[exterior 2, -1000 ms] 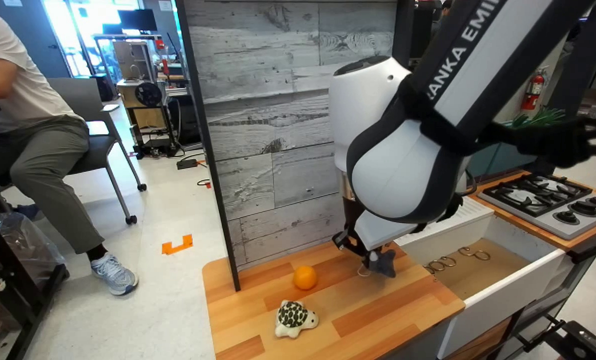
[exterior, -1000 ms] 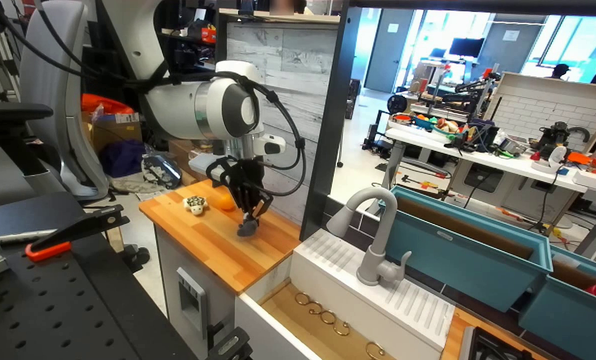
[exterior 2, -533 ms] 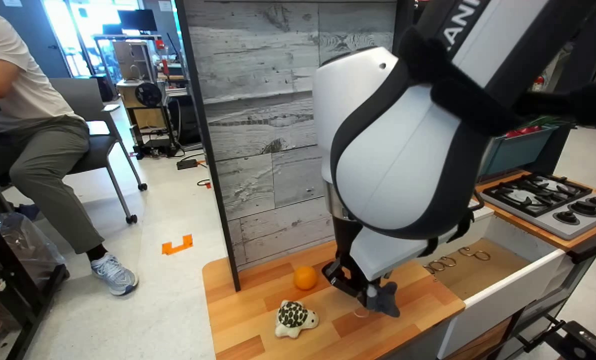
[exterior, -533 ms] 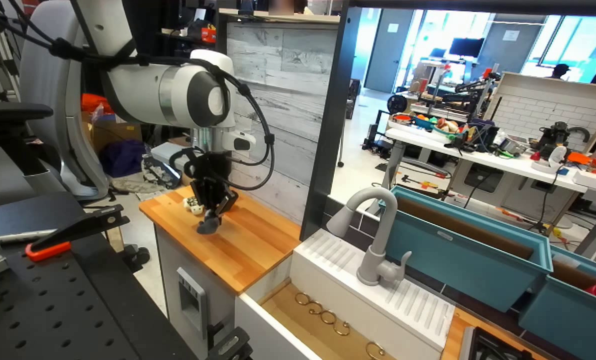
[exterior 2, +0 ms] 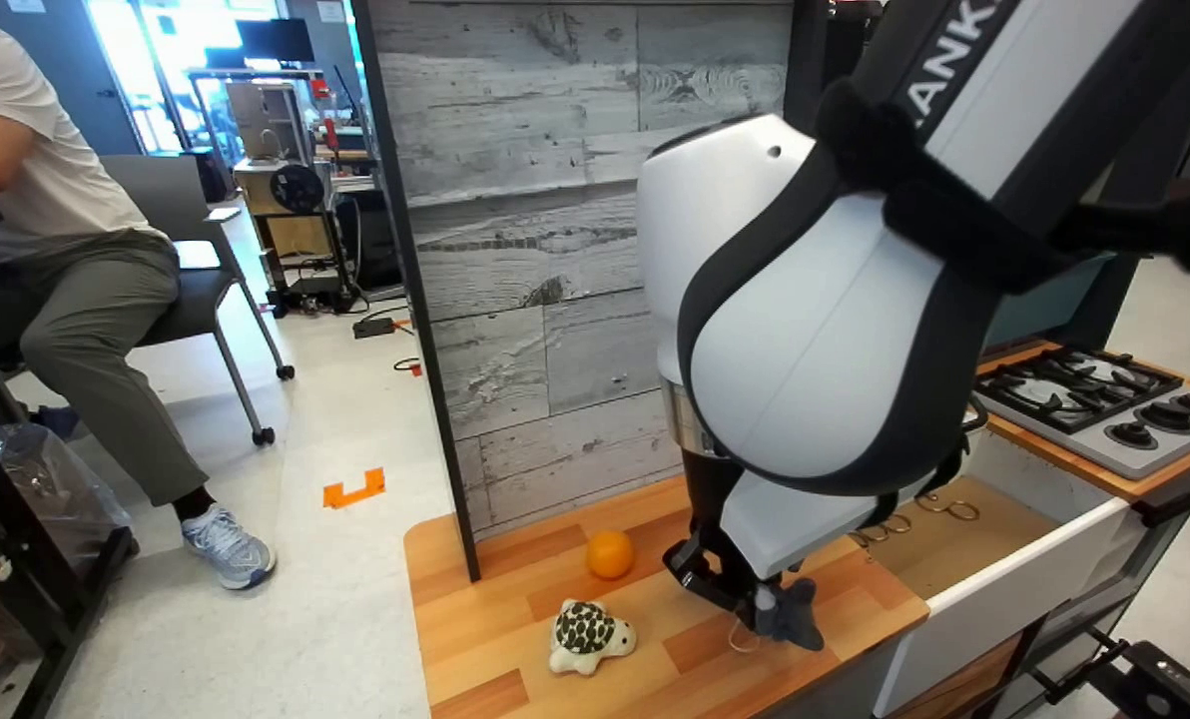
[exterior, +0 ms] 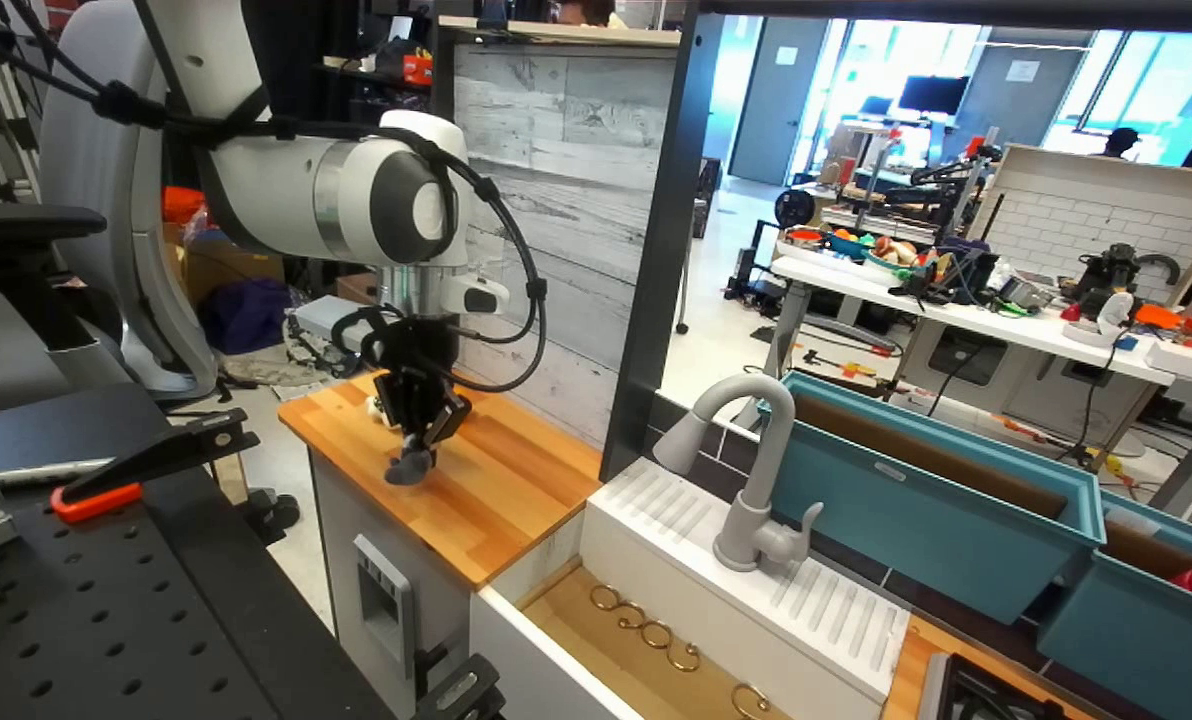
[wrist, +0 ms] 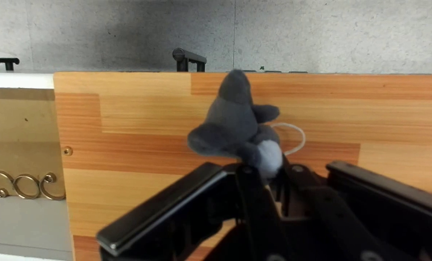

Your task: Move the grey toy forward

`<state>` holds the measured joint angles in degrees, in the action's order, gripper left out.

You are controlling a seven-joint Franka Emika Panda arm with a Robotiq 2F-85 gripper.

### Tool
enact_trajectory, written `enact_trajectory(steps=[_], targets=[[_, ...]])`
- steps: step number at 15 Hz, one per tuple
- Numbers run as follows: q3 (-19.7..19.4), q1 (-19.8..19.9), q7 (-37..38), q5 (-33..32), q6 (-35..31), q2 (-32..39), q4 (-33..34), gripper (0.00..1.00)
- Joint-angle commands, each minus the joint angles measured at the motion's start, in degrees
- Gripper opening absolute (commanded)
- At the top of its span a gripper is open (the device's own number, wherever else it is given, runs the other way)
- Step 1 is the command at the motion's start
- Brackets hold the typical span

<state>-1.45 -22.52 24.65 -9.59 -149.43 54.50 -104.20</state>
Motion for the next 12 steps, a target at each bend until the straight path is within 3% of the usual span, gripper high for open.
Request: enact_trajectory(steps=[1,3,10,12], targets=[[-0.4,-0.2,-1.5,1.3,1.5,0.4,1.0,0.03],[-0.6,-0.1,-1.4,1.3,1.4,0.9,1.4,0.4],[-1.1,-0.2,-1.2,1.4,1.4,1.7,2.1,0.9],[-1.0,-0.4,-1.2,1.4,1.6,1.0,1.7,0.99]])
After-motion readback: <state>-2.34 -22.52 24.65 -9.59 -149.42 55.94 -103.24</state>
